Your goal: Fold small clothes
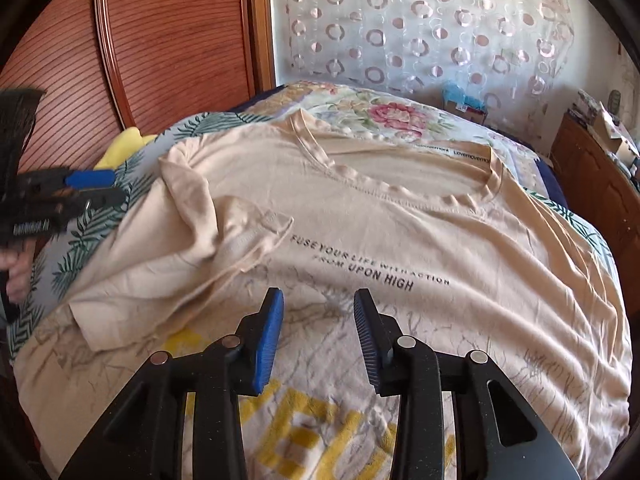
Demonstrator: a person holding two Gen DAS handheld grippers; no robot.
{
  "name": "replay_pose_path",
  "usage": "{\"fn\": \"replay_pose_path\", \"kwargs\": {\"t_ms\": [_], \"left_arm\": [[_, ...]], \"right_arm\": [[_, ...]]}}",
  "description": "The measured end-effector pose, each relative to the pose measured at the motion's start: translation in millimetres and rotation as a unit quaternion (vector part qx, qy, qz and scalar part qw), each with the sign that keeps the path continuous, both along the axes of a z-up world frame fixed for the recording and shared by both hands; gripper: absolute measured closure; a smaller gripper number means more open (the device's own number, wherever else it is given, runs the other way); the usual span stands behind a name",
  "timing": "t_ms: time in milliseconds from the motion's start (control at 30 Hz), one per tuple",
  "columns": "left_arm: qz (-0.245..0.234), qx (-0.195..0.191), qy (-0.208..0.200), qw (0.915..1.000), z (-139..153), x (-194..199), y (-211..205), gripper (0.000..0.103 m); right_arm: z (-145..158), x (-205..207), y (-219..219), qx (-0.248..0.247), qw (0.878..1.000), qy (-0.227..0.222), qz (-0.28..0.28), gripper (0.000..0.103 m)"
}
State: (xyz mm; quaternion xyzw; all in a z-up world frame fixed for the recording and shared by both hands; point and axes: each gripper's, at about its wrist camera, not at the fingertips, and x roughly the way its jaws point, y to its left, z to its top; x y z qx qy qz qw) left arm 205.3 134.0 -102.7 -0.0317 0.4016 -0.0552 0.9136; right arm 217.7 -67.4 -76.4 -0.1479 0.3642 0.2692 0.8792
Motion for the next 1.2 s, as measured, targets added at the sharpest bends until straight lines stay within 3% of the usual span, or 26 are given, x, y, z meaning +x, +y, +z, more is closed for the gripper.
{"fn": "replay_pose_path", "kwargs": {"t_ms": [333, 400, 467, 567, 633, 800, 900, 967, 1200], "left_arm": [[0.014, -0.043, 0.039, 0.9982, -10.1, 55.2, 9.8, 0.058], [0.011, -0.036, 0.041, 0.9984, -8.7, 60.0, 8.2, 0.072], [0.003, -0.023, 0.046, 0.9987, -6.3, 65.5, 3.5, 0.097], [0.011, 0.018, 0.029, 0.9994, 7.5, 70.2, -0.8, 0.099], [0.023, 0.027, 0.001, 0.9994, 26.2, 71.2, 0.9, 0.099], [0.032, 0.054, -0.017, 0.9979, 51.2, 73.0, 0.3, 0.096], [0.032, 0.055, -0.018, 0.9978, 55.6, 66.6, 4.3, 0.077], [0.021, 0.055, -0.021, 0.998, 56.0, 57.5, 3.8, 0.058], [-0.018, 0.048, 0.0, 0.9987, 37.8, 10.7, -6.9, 0.057]], "right_arm": [[2.2, 6.0, 1.4, -0.001, 1.0, 0.005, 0.001, 0.065], [1.1, 6.1, 5.0, -0.004, 1.0, 0.003, 0.001, 0.065], [1.3, 8.0, 7.1, -0.003, 1.0, 0.004, 0.001, 0.065], [1.1, 8.2, 7.8, -0.005, 1.0, 0.002, 0.001, 0.065], [0.9, 7.2, 7.6, -0.006, 1.0, 0.001, 0.001, 0.065], [0.8, 7.5, 6.7, -0.005, 1.0, 0.002, 0.002, 0.065], [0.7, 7.4, 6.7, -0.005, 1.0, 0.001, 0.002, 0.065], [0.7, 7.4, 6.3, -0.005, 1.0, 0.001, 0.002, 0.065], [0.5, 7.4, 6.6, -0.005, 1.0, 0.0, 0.002, 0.065]]}}
